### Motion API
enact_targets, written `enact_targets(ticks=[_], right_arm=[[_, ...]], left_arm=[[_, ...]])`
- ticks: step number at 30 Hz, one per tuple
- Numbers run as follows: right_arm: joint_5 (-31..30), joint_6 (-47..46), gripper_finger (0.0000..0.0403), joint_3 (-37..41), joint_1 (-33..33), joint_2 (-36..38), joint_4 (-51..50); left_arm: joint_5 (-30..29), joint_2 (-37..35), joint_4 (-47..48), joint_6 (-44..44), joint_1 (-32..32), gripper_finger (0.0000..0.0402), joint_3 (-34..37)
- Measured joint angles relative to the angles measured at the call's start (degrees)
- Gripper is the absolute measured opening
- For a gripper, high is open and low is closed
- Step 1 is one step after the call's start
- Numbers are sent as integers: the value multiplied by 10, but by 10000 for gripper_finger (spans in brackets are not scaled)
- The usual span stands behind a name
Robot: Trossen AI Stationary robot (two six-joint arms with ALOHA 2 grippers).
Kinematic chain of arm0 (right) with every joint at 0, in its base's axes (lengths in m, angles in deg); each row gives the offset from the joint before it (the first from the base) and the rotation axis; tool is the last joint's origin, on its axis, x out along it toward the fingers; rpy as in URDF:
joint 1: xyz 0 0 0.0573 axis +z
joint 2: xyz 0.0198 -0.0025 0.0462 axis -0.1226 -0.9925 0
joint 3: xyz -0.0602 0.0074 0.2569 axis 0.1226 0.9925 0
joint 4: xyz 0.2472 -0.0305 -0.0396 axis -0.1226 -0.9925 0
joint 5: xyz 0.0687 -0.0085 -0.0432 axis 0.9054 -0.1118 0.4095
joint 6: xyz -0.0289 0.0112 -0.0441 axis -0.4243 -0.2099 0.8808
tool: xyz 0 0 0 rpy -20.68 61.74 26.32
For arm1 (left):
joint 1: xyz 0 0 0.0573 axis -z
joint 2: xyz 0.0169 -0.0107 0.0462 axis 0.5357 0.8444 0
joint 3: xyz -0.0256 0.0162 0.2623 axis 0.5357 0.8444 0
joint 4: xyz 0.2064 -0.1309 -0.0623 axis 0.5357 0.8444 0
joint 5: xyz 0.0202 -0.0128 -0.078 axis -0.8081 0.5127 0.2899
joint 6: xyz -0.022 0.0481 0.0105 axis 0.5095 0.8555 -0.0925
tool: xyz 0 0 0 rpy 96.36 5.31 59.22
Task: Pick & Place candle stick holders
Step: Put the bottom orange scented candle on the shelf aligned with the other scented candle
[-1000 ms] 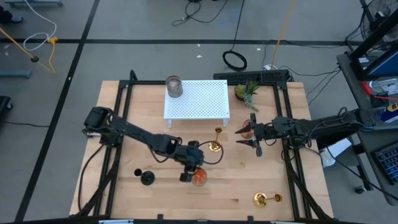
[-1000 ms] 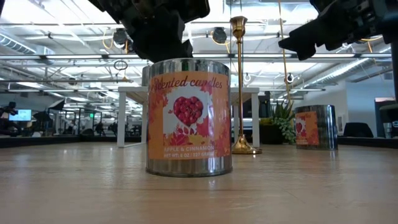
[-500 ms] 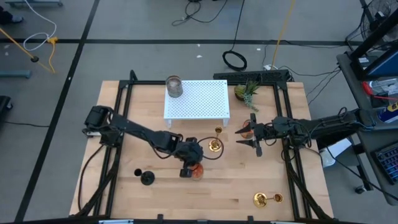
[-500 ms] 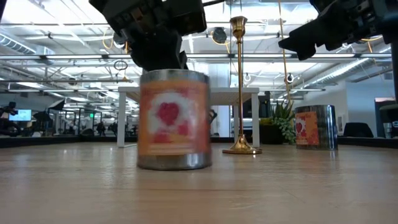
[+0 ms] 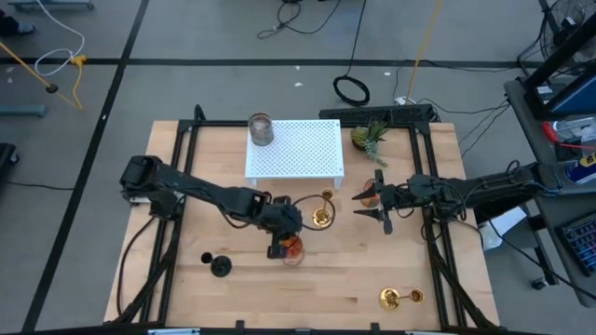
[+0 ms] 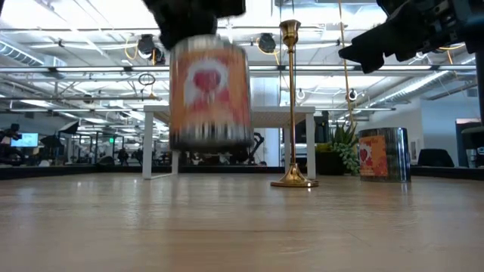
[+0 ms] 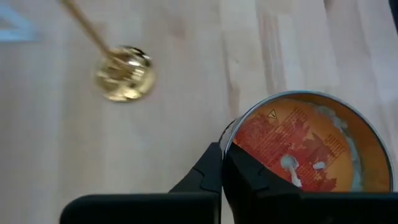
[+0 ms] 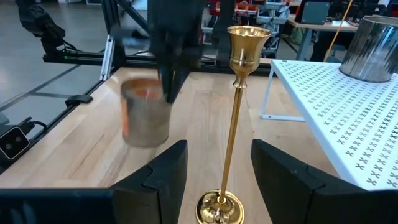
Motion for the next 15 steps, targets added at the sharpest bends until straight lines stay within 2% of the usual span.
enact_targets(ticks=[5, 8, 15], right_arm=[[0, 0, 178, 0, 0, 0, 3], [0, 0, 178, 0, 0, 0, 4], [0, 2, 178, 0, 0, 0, 4]], left_arm=[[-66, -43, 83, 24, -10, 4, -53], [-87, -61, 125, 37, -32, 4, -98], [-95, -65, 197, 85, -112, 3, -181]])
